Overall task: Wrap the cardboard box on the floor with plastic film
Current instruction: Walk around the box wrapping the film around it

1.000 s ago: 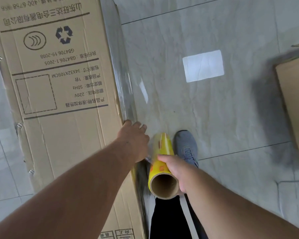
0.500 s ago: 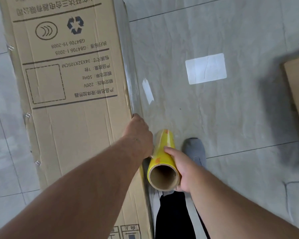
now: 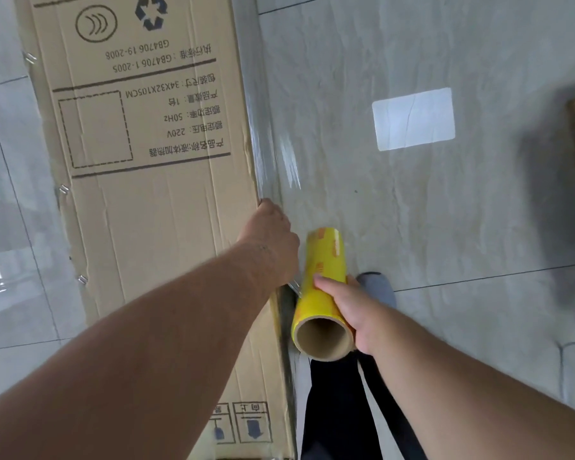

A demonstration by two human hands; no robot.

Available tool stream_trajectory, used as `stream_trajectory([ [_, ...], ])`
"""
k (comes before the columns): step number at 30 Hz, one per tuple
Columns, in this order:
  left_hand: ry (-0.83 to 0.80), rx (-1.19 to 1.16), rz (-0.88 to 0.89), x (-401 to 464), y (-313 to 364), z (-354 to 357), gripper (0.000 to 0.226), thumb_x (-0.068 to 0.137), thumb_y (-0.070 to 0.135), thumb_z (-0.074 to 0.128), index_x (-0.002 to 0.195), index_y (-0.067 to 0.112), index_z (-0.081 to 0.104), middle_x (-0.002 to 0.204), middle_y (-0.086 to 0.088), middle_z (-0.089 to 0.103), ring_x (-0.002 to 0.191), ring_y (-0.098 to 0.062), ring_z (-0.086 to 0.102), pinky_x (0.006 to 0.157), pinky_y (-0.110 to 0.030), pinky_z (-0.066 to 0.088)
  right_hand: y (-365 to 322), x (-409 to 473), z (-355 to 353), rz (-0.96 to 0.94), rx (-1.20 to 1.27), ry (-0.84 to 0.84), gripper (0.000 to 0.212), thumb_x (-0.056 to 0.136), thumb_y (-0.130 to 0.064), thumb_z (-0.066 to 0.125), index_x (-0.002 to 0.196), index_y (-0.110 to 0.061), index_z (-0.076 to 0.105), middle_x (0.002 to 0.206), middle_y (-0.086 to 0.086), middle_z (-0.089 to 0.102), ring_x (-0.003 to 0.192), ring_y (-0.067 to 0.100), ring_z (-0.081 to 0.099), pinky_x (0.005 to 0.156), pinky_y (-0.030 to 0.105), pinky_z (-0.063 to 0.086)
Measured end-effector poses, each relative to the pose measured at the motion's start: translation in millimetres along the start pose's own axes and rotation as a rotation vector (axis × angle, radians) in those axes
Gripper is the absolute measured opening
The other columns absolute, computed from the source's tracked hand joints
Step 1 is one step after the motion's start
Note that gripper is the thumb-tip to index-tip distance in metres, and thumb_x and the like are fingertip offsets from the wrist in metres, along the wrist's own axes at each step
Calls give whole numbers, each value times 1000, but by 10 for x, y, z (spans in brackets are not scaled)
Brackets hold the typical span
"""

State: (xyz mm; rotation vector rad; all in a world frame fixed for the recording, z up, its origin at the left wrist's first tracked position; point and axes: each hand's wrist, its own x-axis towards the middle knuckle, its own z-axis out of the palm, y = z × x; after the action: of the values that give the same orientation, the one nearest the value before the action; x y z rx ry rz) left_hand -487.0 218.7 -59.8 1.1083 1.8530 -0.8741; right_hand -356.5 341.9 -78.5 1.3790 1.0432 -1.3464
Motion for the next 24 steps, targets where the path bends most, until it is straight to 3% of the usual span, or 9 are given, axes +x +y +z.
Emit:
stream_trajectory([
  [5,3,-53,-26,-72,77,-71,61,105,47,30,158,21,43,168,-21,26,155,-38,23,119,-59,16,-66,-140,-243,129,-296,-2,65,81,-68,82,118,-17,67,112,20,77,102,41,77,97,59,62],
  [9,-56,47,-31,-79,92,-60,62,104,43,33,158,13,41,168,-24,25,155,-38,24,122,-58,13,-298,-89,-99,62,-412,28,74,97,-64,63,147,-9,60,146,22,63,130,39,64,115,51,50],
  [10,-32,59,-16,-87,80,-43,60,104,44,34,155,15,45,166,-22,32,152,-36,30,122,-55,17,-324,-53,-69,70,-396,49,79,90,-68,64,146,-12,61,143,21,64,124,40,66,109,53,53],
  [12,19,29,35,-113,118,3,53,103,42,37,147,20,55,156,-13,48,143,-30,43,118,-50,25,-300,55,-33,124,-302,98,78,72,-69,68,129,-14,68,118,21,75,98,40,76,82,59,63],
  [13,23,3,50,-127,177,35,51,102,41,38,145,21,56,152,-10,51,140,-28,45,117,-49,26,-261,54,-26,151,-244,81,67,74,-64,70,119,-14,70,106,19,78,88,38,77,71,53,65],
  [15,12,-11,47,-146,305,111,53,101,40,37,147,21,54,155,-12,50,143,-30,43,118,-51,25,-157,-8,-1,188,-126,39,52,85,-57,72,110,-12,72,91,16,80,81,34,77,63,42,63],
  [18,47,-26,31,-121,363,181,55,101,39,34,150,21,52,159,-15,45,148,-33,38,118,-52,24,71,-64,-28,217,92,-23,60,86,-60,77,120,-11,74,100,17,83,96,37,78,84,55,64],
  [21,65,-60,24,-119,342,154,55,100,38,35,150,21,51,159,-15,44,148,-33,37,117,-51,26,316,-27,-25,219,317,-110,61,89,-64,73,127,-16,73,113,19,82,112,45,74,100,72,53],
  [24,45,-41,21,-131,346,152,56,101,36,34,152,18,49,160,-16,43,149,-33,36,118,-52,25,433,-58,75,197,506,-159,59,93,-58,68,132,-15,72,118,22,80,115,44,73,107,69,51],
])
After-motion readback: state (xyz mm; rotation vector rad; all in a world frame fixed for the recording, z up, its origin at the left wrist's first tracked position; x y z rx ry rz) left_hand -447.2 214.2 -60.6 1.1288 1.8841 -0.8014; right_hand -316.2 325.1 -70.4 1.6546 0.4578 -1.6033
